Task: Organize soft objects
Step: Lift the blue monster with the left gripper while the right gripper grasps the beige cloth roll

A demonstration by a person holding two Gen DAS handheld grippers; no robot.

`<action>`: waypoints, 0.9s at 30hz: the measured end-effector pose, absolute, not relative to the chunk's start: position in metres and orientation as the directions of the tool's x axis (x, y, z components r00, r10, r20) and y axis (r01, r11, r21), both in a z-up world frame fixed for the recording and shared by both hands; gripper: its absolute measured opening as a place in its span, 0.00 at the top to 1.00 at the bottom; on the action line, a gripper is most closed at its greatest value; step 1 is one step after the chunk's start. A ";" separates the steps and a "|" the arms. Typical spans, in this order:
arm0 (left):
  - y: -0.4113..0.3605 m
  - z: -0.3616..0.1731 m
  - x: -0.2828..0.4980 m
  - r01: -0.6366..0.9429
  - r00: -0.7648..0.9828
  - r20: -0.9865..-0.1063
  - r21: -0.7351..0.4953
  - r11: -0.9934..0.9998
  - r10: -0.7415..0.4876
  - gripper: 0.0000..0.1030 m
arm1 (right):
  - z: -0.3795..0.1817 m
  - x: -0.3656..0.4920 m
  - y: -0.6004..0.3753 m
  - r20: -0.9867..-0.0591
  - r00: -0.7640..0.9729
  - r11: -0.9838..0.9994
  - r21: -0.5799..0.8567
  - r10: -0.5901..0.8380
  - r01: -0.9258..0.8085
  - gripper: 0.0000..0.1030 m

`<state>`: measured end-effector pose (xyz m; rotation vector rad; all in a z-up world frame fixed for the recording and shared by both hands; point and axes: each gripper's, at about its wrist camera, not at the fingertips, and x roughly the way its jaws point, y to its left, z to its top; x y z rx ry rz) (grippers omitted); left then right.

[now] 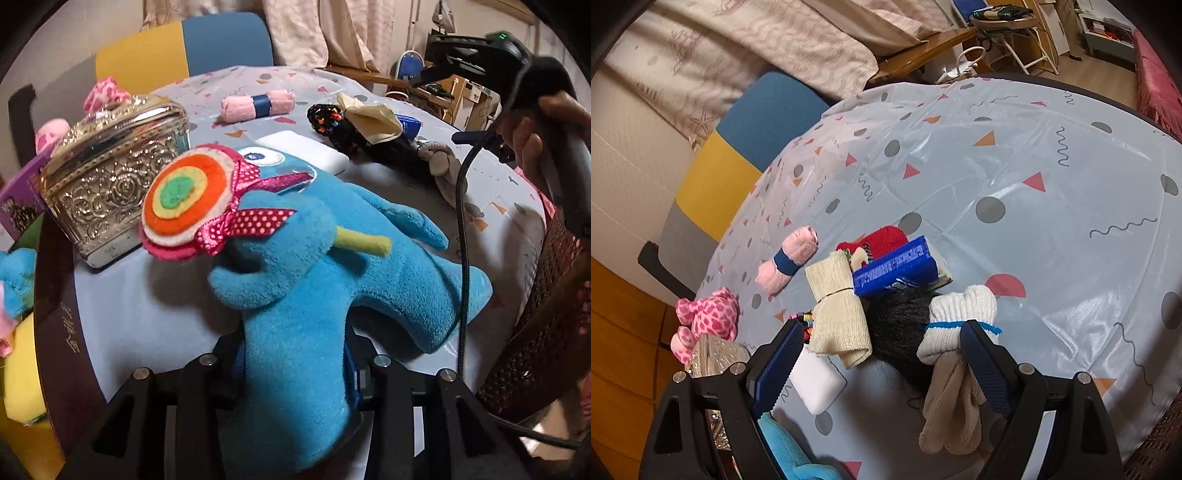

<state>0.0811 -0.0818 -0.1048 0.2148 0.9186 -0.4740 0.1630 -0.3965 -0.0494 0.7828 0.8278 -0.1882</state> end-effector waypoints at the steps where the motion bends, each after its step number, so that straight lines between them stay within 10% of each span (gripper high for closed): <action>1: -0.082 -0.105 0.078 0.483 0.523 -0.798 -0.010 0.876 -0.298 0.59 | -0.050 0.164 -0.395 -0.727 0.672 0.713 0.544 0.138 0.442 0.14; 27: -0.075 -0.106 0.074 0.488 0.545 -0.768 -0.037 0.872 -0.337 0.57 | -0.039 0.199 -0.354 -0.796 0.596 0.879 0.357 0.109 0.317 0.19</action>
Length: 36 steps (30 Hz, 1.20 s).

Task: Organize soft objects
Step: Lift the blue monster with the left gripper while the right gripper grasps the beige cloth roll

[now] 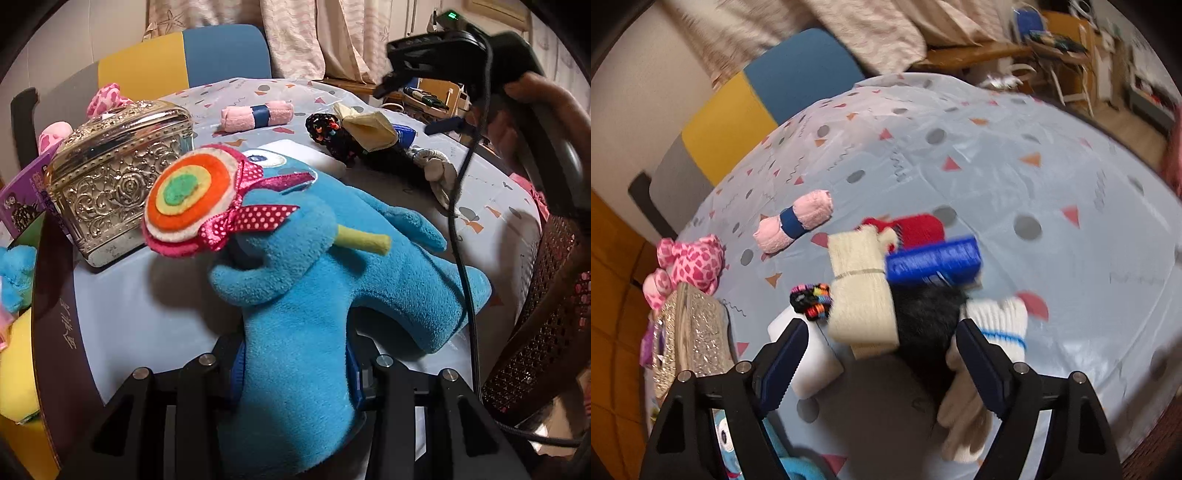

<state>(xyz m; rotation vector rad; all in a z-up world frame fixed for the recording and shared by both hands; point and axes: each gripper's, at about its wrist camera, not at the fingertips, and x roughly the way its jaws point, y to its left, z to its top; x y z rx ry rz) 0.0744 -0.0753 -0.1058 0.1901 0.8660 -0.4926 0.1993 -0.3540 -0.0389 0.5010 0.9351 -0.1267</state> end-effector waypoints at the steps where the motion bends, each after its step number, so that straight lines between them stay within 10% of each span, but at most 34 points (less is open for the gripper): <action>1: -0.075 -0.106 0.074 0.487 0.544 -0.768 -0.040 0.873 -0.339 0.57 | -0.038 0.206 -0.350 -0.804 0.585 0.893 0.338 0.109 0.298 0.19; 6: -0.074 -0.105 0.075 0.482 0.541 -0.768 -0.051 0.875 -0.343 0.57 | -0.055 0.241 -0.327 -0.879 0.472 0.949 0.205 0.072 0.238 0.24; 8: -0.073 -0.105 0.074 0.482 0.541 -0.768 -0.052 0.875 -0.344 0.57 | -0.065 0.250 -0.322 -0.896 0.442 0.962 0.160 0.048 0.221 0.64; 36: -0.001 0.003 0.027 0.414 0.654 -0.681 -0.042 0.909 -0.329 0.63 | -0.071 0.247 -0.308 -0.881 0.471 0.987 0.021 -0.056 0.157 0.65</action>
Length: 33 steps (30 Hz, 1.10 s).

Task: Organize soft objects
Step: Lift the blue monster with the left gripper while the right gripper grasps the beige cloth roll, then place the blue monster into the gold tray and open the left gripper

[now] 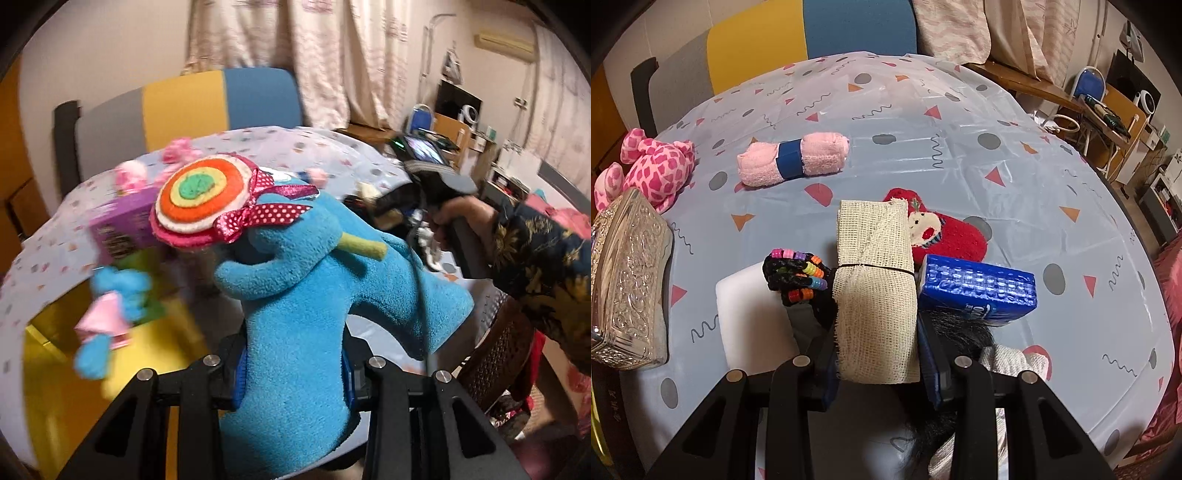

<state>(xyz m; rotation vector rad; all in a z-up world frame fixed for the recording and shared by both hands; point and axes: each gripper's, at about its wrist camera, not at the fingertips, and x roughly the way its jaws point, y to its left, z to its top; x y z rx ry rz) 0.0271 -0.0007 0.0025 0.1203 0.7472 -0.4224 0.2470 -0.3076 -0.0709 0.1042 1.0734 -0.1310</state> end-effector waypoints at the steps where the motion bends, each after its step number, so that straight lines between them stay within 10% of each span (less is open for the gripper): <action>1: 0.013 0.008 0.024 0.398 0.660 -0.681 -0.040 0.916 -0.316 0.63 | -0.071 0.247 -0.308 -0.881 0.470 0.987 0.021 -0.057 0.157 0.65; 26: 0.253 -0.061 0.105 0.101 0.495 -0.853 0.247 0.964 0.166 0.57 | -0.072 0.247 -0.303 -0.878 0.470 0.989 -0.025 -0.091 0.145 0.65; 33: 0.271 -0.048 0.084 -0.015 0.539 -0.834 0.135 0.991 0.122 0.31 | -0.072 0.247 -0.302 -0.877 0.471 0.990 -0.035 -0.097 0.139 0.65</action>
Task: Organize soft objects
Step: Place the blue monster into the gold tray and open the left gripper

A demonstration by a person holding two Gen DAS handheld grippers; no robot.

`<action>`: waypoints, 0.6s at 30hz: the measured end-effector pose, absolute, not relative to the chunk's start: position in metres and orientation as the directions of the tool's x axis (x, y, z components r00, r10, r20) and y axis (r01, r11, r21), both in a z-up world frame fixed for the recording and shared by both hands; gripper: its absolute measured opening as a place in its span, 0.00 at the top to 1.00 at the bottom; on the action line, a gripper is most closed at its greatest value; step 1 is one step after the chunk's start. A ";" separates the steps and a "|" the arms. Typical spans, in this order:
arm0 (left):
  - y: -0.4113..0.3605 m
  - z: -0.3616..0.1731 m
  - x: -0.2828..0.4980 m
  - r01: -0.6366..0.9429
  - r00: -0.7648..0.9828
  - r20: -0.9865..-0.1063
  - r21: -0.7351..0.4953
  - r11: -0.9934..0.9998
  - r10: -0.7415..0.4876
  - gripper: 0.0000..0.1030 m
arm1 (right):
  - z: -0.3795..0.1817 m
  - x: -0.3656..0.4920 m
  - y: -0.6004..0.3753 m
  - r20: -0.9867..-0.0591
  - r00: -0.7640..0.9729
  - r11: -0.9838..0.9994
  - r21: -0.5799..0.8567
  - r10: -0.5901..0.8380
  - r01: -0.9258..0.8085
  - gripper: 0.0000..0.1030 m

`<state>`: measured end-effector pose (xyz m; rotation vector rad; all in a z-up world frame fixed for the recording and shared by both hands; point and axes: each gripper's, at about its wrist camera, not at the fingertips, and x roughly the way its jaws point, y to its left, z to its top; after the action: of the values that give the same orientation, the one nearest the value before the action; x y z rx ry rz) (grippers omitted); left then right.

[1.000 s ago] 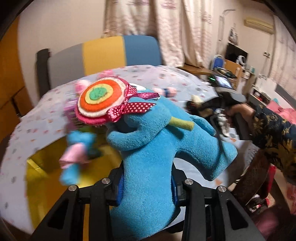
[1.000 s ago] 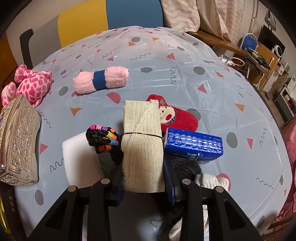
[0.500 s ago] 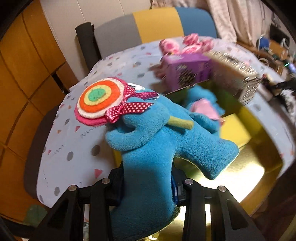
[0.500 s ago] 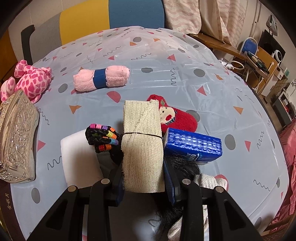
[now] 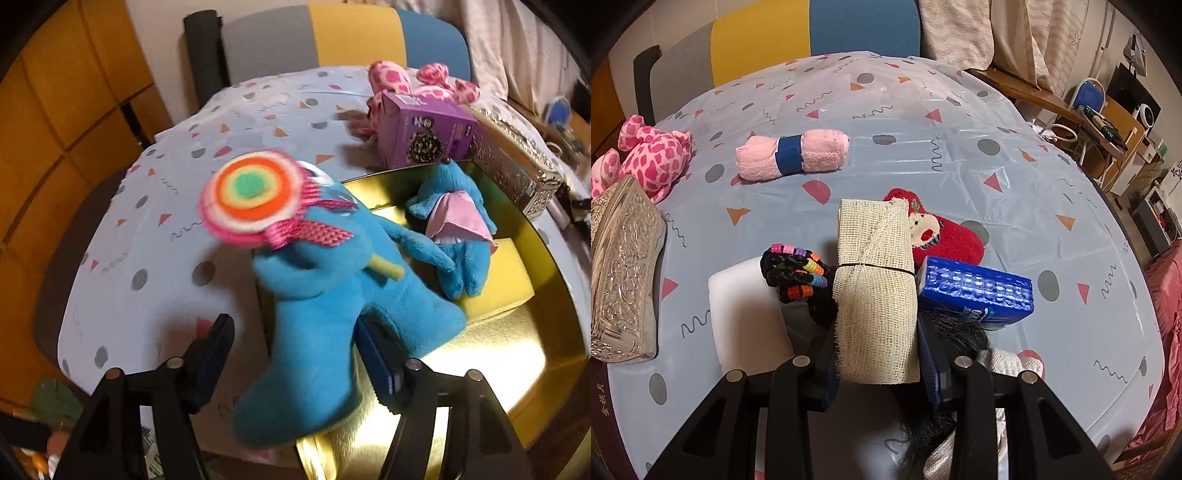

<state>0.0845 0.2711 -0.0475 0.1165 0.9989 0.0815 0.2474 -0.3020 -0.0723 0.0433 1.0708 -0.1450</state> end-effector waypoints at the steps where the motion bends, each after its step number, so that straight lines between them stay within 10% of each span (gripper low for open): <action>1: 0.272 -0.046 0.081 -0.024 0.543 -0.831 0.130 0.991 0.122 0.31 | -0.072 0.247 -0.302 -0.877 0.471 0.990 -0.034 -0.097 0.140 0.65; 18: 0.195 0.012 0.035 -0.282 0.733 -0.661 -0.079 0.956 0.162 0.31 | -0.072 0.247 -0.297 -0.869 0.479 0.989 -0.066 -0.123 0.134 0.65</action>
<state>0.0354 0.1947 0.0123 -0.1783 0.7076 0.2452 0.2466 -0.2973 -0.0717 0.0119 1.0600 -0.1571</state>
